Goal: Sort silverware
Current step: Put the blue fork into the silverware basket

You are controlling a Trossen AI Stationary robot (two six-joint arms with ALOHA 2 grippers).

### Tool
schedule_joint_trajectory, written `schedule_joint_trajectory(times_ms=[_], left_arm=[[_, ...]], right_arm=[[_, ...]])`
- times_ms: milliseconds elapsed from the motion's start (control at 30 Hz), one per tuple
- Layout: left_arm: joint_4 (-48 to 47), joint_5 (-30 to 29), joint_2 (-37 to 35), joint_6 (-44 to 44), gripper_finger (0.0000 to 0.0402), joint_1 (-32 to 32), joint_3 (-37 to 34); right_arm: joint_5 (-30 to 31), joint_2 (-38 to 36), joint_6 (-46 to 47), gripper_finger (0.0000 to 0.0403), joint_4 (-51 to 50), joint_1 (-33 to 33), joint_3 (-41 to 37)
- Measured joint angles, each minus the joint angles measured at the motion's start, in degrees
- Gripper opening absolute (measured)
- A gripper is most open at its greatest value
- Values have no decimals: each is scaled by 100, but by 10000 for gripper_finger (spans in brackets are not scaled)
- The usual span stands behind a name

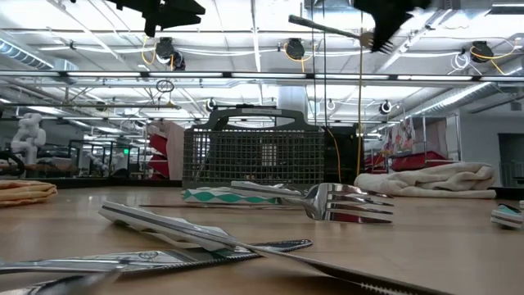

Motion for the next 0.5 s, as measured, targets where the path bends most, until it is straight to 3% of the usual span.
schedule_joint_trajectory(times_ms=[133, 333, 500], left_arm=[[-4, -2, -18, 5, 151, 22, 0], [-4, -144, -18, 6, 151, 22, 0], [-20, -274, -18, 4, 151, 22, 0]], right_arm=[[896, 479, -2352, 0, 10, -722, 1115], [2805, 1284, -5743, 0, 189, -1279, 2187], [3298, 1832, -7847, 0, 594, -1576, 2318]])
